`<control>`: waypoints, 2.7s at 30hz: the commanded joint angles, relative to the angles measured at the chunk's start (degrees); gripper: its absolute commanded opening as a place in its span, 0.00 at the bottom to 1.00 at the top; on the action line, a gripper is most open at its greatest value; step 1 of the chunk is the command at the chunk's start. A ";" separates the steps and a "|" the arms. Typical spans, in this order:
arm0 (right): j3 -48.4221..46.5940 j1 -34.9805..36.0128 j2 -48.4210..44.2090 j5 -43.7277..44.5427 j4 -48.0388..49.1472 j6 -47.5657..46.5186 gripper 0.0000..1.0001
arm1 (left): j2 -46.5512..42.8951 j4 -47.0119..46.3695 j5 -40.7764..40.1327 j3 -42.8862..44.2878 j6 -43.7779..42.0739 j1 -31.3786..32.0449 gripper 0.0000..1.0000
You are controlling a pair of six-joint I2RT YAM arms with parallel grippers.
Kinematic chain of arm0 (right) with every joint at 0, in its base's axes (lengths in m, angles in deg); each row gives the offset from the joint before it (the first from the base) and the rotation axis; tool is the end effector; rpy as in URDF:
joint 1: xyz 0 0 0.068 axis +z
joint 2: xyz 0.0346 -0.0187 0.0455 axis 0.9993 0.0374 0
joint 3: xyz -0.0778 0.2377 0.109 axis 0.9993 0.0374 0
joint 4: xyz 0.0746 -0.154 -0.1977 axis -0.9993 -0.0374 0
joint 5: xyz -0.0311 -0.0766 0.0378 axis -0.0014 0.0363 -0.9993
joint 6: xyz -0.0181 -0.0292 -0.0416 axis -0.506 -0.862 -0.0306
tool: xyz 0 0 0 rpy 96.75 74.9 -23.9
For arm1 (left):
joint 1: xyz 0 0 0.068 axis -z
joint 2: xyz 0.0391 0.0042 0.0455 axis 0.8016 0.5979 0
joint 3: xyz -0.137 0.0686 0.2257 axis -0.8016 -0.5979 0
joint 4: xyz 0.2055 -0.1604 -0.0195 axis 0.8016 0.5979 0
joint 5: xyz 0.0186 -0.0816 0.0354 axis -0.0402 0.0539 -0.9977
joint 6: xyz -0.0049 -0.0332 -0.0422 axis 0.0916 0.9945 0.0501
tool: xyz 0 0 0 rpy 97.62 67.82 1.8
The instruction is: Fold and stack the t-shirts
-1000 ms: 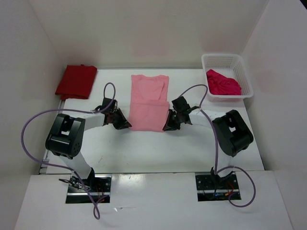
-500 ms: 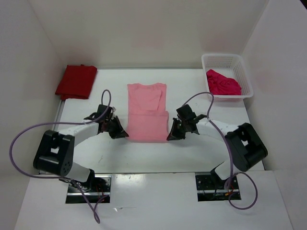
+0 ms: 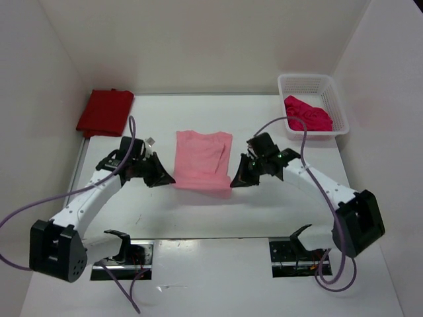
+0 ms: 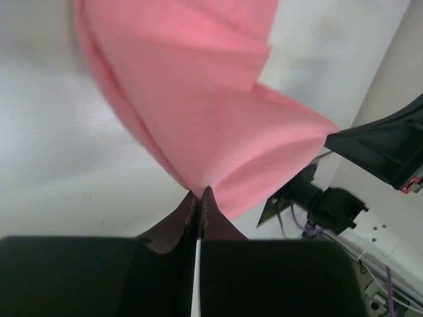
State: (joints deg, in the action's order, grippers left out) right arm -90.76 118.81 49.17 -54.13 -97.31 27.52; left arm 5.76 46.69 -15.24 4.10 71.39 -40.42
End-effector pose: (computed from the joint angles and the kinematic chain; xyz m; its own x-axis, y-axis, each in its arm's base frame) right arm 0.2083 0.1400 0.2322 -0.9713 0.1657 -0.1707 0.0331 0.8045 0.5930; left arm 0.2129 -0.0650 0.2414 -0.8679 -0.4701 -0.1608 -0.2420 0.6826 -0.6896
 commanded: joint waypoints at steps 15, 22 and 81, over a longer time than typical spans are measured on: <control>-52.84 -13.82 46.29 6.64 -0.33 -16.66 0.00 | 48.66 -16.97 -10.76 44.71 0.39 -5.22 0.03; -64.01 -15.49 55.28 7.00 -0.32 -14.81 0.19 | 54.05 -20.84 -10.77 48.94 3.82 -6.27 0.43; -65.68 -7.50 56.34 2.78 1.61 -12.61 0.02 | 44.12 -32.80 -8.56 25.32 0.92 -2.93 0.44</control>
State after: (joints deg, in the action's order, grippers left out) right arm -151.79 108.80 103.77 -48.82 -94.60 16.74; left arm 50.26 15.76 -22.65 33.69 74.12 -44.44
